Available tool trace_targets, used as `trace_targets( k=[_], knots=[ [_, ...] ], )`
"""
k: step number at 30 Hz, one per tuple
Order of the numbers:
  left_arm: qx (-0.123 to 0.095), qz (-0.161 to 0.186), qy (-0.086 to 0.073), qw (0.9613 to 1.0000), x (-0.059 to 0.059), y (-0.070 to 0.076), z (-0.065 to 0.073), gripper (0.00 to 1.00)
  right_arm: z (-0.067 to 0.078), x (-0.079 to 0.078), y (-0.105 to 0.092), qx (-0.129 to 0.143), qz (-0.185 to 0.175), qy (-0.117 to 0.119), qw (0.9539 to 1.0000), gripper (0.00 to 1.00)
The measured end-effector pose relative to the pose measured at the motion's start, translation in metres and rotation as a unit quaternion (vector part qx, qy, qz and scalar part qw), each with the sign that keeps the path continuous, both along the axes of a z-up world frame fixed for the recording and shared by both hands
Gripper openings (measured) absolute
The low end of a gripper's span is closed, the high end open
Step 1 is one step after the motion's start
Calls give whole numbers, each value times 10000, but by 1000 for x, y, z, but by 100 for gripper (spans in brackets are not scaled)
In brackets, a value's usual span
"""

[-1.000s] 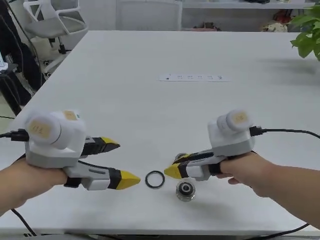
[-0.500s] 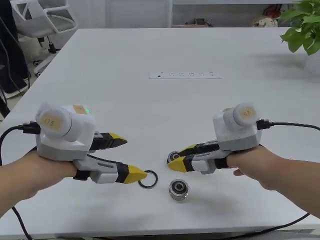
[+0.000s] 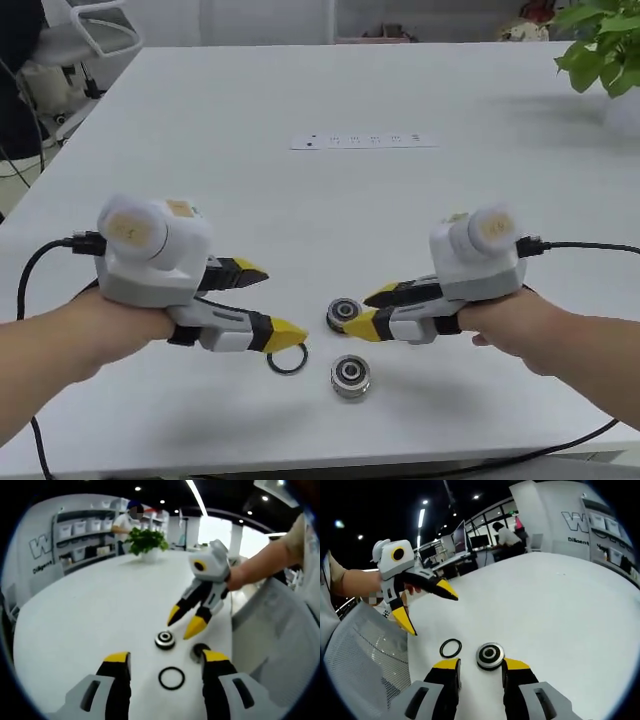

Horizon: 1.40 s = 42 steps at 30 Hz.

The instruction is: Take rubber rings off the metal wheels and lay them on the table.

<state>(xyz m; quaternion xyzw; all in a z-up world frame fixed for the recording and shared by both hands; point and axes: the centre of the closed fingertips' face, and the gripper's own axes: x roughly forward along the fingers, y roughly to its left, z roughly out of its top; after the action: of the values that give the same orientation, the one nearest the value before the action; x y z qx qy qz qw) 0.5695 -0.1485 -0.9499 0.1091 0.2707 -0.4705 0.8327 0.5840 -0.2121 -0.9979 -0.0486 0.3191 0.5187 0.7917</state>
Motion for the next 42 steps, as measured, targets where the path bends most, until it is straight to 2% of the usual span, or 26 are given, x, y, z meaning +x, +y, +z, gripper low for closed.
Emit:
trace_targets(
  k=[18, 26, 42],
  knots=[
    [76, -155, 100, 9998, 14, -23, -19, 52, -17, 9, -6, -177, 10, -133, 9998, 28],
    [123, -196, 176, 9996, 20, -29, -35, 47, -21, 9, -3, -175, 74, -182, 9997, 25],
    [132, -284, 163, 9994, 22, -51, -40, 38, -24, 10, 0, -212, 156, -350, 9990, 19]
  ],
)
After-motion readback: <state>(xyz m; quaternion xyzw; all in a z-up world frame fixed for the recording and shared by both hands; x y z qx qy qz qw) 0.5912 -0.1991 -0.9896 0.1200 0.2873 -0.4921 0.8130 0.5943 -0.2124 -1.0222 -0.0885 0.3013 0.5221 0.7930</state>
